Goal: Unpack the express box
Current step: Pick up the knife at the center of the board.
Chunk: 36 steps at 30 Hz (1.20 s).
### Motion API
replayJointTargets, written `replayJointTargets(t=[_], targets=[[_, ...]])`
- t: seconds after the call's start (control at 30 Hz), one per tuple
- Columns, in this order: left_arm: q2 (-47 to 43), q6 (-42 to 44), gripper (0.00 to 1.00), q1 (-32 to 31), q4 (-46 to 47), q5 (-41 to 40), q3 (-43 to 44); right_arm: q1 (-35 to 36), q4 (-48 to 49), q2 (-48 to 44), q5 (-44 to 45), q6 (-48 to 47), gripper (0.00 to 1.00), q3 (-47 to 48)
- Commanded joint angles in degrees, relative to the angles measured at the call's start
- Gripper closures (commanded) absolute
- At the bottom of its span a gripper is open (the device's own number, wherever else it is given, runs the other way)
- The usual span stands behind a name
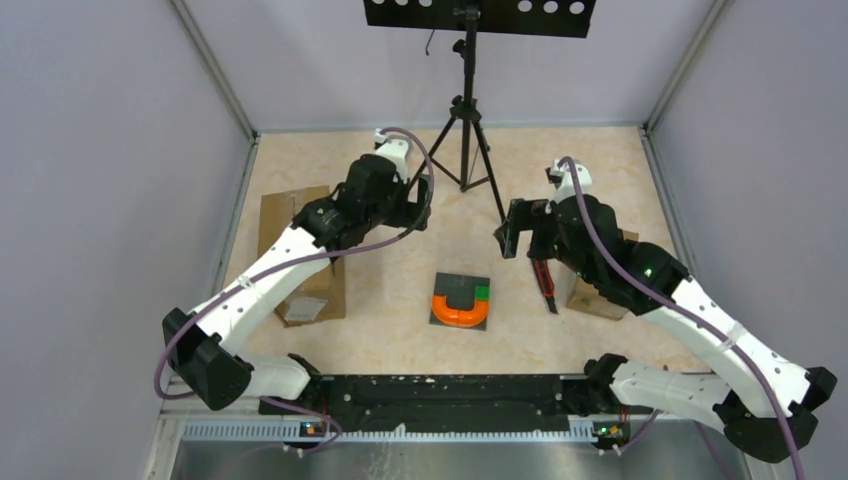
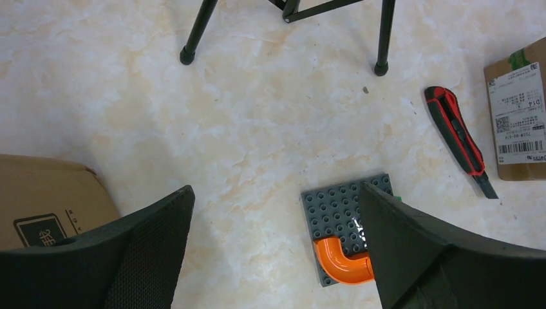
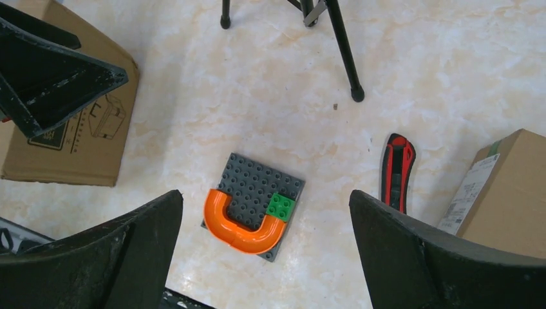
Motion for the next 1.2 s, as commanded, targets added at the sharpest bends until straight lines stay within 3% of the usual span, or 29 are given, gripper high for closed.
replayJointTargets(t=[0.0,0.23,0.4,0.53,0.9,1.17], targets=[[-2.61,2.69,0.02,0.07,-1.18,0.19,1.5,0.27,2.77,0.78,3.24,-1.14,0.01,-0.39],[-3.79,2.3,0.02,0.63,-4.76,4.89,1.29,-0.27,2.21,5.97,3.83,-1.9,0.01,-0.96],[-5.65,1.52,0.02,1.51,-2.88,8.31,-1.97,-5.33,3.17,11.77,-4.29,-2.86,0.01,-1.14],[-6.69,1.28,0.02,2.47,-1.68,10.76,-3.46,-9.03,3.85,14.98,-4.81,-1.67,0.01,-3.09],[-7.94,2.25,0.02,3.32,-0.66,14.19,-4.29,-16.13,9.08,17.62,-8.46,1.95,0.03,-14.87],[-7.01,2.59,0.02,3.57,-0.32,16.59,-3.68,-22.61,16.29,20.24,-9.21,5.64,0.11,-24.1]])
